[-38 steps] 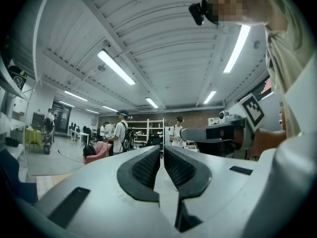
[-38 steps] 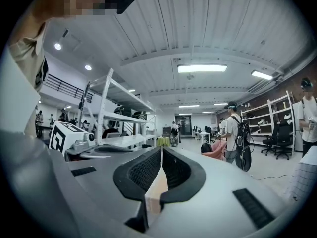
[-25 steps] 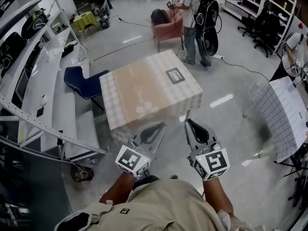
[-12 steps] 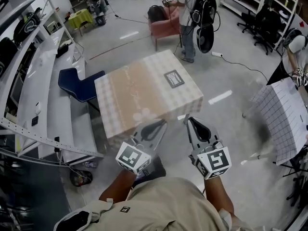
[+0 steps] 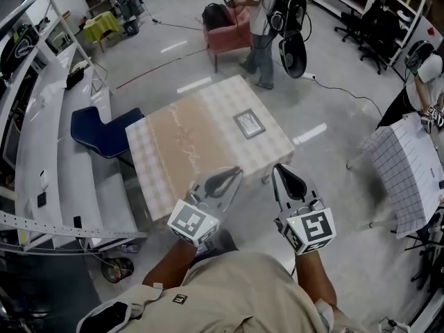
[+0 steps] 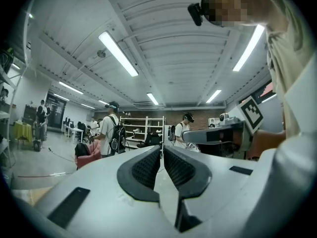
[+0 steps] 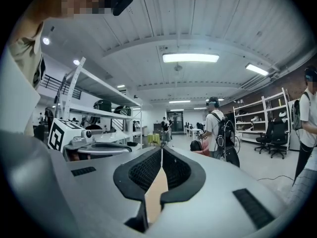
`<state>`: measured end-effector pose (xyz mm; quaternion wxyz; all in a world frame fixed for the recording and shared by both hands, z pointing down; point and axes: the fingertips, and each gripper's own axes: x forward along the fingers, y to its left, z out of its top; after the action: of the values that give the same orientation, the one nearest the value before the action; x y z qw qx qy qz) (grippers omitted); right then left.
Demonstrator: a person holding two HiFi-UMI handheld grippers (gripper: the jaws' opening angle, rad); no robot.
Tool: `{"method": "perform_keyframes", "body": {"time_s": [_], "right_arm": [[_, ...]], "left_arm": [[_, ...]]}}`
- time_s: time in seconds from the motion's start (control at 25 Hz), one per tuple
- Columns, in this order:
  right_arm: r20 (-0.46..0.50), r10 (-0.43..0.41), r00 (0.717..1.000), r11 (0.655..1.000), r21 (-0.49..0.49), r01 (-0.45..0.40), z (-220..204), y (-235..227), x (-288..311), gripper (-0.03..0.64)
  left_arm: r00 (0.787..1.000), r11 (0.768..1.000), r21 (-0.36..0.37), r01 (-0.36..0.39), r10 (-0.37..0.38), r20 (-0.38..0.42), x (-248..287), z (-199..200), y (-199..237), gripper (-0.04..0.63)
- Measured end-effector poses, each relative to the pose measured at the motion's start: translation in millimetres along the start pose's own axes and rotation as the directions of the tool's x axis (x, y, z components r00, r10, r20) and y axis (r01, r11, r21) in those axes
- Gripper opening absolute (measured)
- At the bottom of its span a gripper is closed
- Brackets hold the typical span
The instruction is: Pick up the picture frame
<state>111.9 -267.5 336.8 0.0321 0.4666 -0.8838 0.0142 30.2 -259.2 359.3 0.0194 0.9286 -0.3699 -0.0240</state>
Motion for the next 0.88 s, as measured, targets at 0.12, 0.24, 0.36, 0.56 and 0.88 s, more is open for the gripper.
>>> {"method": "perform_keyframes", "body": {"time_s": [0.12,0.24,0.36,0.56,0.88], "right_arm": [[-0.002,-0.018,1.000,1.000,-0.004,0.018,1,-4,23,0.028],[0.001,-0.034,0.999,0.999,-0.006,0.034,1,-7,39,0.028],[-0.002,-0.040,0.999,0.999,-0.003,0.040,-2,-8,53,0.028],[-0.013,-0.030,0.999,1.000,0.003,0.030,-14,-36,100,0.028],[-0.016,-0.033,0.999,0.999,0.024,0.034,-18,-61,106,0.028]], "left_arm": [[1.000,1.000,-0.007,0.013,-0.013,0.002,6,-2,22,0.034],[1.000,1.000,-0.011,0.022,-0.022,0.005,10,-5,38,0.034],[1.000,1.000,-0.011,0.029,-0.029,0.009,15,-8,54,0.034],[1.000,0.999,-0.041,0.015,-0.015,-0.008,47,-22,93,0.034],[0.999,0.998,-0.056,-0.037,0.035,-0.036,51,-29,101,0.034]]}}
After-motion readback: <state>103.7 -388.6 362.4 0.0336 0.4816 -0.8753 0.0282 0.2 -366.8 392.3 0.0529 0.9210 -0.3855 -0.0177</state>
